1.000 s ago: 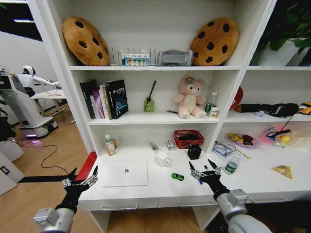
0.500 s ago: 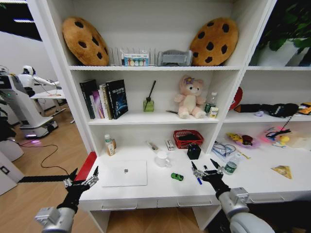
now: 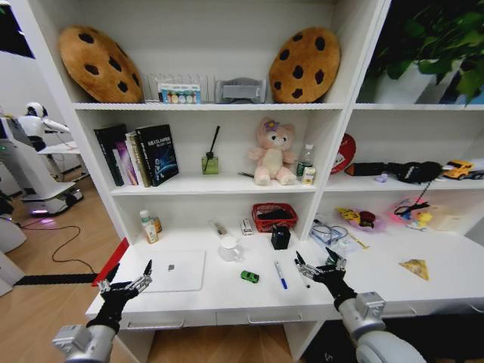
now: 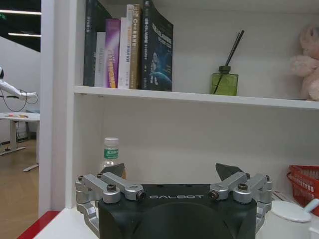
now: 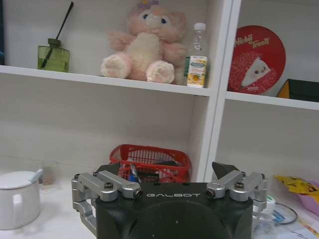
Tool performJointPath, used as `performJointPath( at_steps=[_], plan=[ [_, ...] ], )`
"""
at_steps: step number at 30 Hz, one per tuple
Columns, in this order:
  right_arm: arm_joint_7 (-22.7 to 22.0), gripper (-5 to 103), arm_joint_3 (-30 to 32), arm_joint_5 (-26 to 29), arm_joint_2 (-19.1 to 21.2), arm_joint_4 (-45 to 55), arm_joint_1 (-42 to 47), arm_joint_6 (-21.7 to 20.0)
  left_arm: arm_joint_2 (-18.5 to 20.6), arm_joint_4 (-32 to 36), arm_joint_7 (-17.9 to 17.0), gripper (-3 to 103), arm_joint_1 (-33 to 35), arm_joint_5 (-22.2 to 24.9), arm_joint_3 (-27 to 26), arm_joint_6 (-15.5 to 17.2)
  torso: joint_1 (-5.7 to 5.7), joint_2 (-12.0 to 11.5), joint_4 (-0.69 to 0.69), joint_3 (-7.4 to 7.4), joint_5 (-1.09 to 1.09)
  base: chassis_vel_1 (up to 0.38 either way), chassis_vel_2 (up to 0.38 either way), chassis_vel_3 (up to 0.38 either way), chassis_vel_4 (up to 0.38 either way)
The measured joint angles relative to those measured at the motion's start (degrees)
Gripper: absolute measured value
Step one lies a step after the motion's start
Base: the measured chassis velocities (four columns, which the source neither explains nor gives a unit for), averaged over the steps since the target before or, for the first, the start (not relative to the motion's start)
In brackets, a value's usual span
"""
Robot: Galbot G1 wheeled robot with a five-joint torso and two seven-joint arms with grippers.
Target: Organize the objects on the table.
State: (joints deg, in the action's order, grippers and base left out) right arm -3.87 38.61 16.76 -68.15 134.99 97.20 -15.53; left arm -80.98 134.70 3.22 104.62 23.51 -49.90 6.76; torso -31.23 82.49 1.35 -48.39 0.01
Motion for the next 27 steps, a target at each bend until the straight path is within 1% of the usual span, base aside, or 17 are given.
performJointPath(
  at_steps=[2,3,7,8,9,12,14,15,16,17,19,21,23,24,25,26,27],
  plan=[
    [0.1,100,-0.6,0.0,0.1,-0.5,-0.5,0.2,-0.1,0.0,0.0,100,-0.1,0.0,0.0,-0.1,0.01,0.0,0.00,0.01,0.01,-0.239,-0.268,0.244,0.231],
    [0.3,100,-0.9,0.0,0.2,-0.9,-0.9,0.5,-0.2,0.0,0.0,100,-0.2,0.0,0.0,-0.1,0.01,0.0,-0.01,0.01,-0.08,-0.259,-0.254,0.225,0.200],
    [1.3,100,-1.6,0.0,1.2,-1.9,-1.9,1.3,-0.6,0.0,0.0,100,-0.6,-0.2,0.3,-0.1,0.00,0.0,-0.02,0.00,0.06,-0.159,-0.162,0.177,0.196],
    [2.1,100,-2.0,-0.2,2.1,-2.5,-2.5,1.5,-0.7,-0.1,0.0,100,-0.8,-0.5,0.5,-0.1,0.00,0.0,-0.02,0.00,0.05,-0.055,-0.138,0.129,0.043],
    [3.3,100,-2.8,-0.2,3.8,-3.2,-3.3,1.9,-1.0,-0.3,0.0,100,-0.9,-0.9,0.8,-0.1,0.01,0.0,0.01,0.00,-0.06,-0.097,-0.113,0.093,0.013],
    [6.0,100,-5.1,1.3,7.4,-4.8,-4.8,2.4,-1.2,-0.4,-0.1,100,-1.1,-1.8,1.4,-0.1,0.00,0.0,-0.02,0.00,0.03,-0.064,-0.007,0.010,0.008],
    [8.9,100,-7.6,4.6,11.1,-6.2,-6.0,2.9,-0.7,-0.9,-0.3,100,-1.8,-2.6,2.1,0.0,0.01,0.0,-0.02,0.00,-0.07,0.037,0.053,-0.024,-0.025],
    [8.9,100,-7.6,4.6,11.1,-6.2,-6.0,2.9,-0.7,-0.9,-0.3,100,-1.8,-2.6,2.1,0.0,0.01,0.0,-0.02,0.00,-0.07,0.037,0.053,-0.017,-0.025],
    [12.1,100,-10.3,8.0,14.4,-8.4,-8.3,3.0,-0.7,-1.2,-0.4,100,-2.2,-3.3,2.4,-0.1,0.01,0.0,-0.01,0.00,-0.03,0.066,0.063,-0.045,-0.037],
    [12.1,100,-10.3,8.0,14.4,-8.4,-8.3,3.0,-0.7,-1.2,-0.4,100,-2.2,-3.3,2.4,-0.1,0.01,0.0,-0.01,0.00,-0.03,0.066,0.063,-0.045,-0.037],
    [15.6,100,-14.6,11.4,17.9,-12.0,-12.7,2.3,-1.3,-1.4,-0.8,100,-2.3,-3.9,2.5,-0.1,0.01,0.0,-0.02,0.01,-0.03,0.032,0.025,-0.017,-0.021],
    [16.3,100,-16.2,12.7,18.9,-13.3,-14.3,1.5,-1.5,-1.4,-0.9,100,-2.3,-4.1,2.5,-0.1,0.01,0.0,-0.02,0.00,-0.03,0.000,0.000,0.000,0.000],
    [18.8,100,-20.8,15.8,21.3,-16.9,-19.1,-1.6,-2.0,-1.4,-1.2,100,-2.2,-4.8,2.7,-0.1,0.00,0.0,-0.02,0.00,0.02,0.000,0.000,0.000,0.000],
    [21.6,100,-22.1,16.1,22.0,-18.4,-21.2,-3.2,-2.1,-1.4,-1.4,100,-2.2,-5.2,2.8,-0.1,0.00,0.0,0.00,0.00,0.00,0.000,0.000,0.000,0.000],
    [27.2,100,-24.0,15.4,22.6,-21.2,-25.1,-5.0,-2.3,-1.4,-1.8,100,-2.4,-5.7,3.0,-0.1,0.01,0.0,0.00,0.00,-0.02,0.000,0.000,0.000,0.000],
    [27.2,100,-24.0,15.4,22.6,-21.2,-25.1,-5.0,-2.3,-1.4,-1.8,100,-2.4,-5.7,3.0,-0.1,0.01,0.0,0.00,0.00,-0.02,0.000,0.000,0.000,0.000],
    [32.1,100,-25.8,14.0,22.9,-23.6,-28.6,-5.7,-2.5,-1.4,-2.1,100,-2.6,-6.2,3.2,0.0,0.00,0.0,0.00,0.00,-0.01,0.000,0.000,0.000,0.000]
  ],
)
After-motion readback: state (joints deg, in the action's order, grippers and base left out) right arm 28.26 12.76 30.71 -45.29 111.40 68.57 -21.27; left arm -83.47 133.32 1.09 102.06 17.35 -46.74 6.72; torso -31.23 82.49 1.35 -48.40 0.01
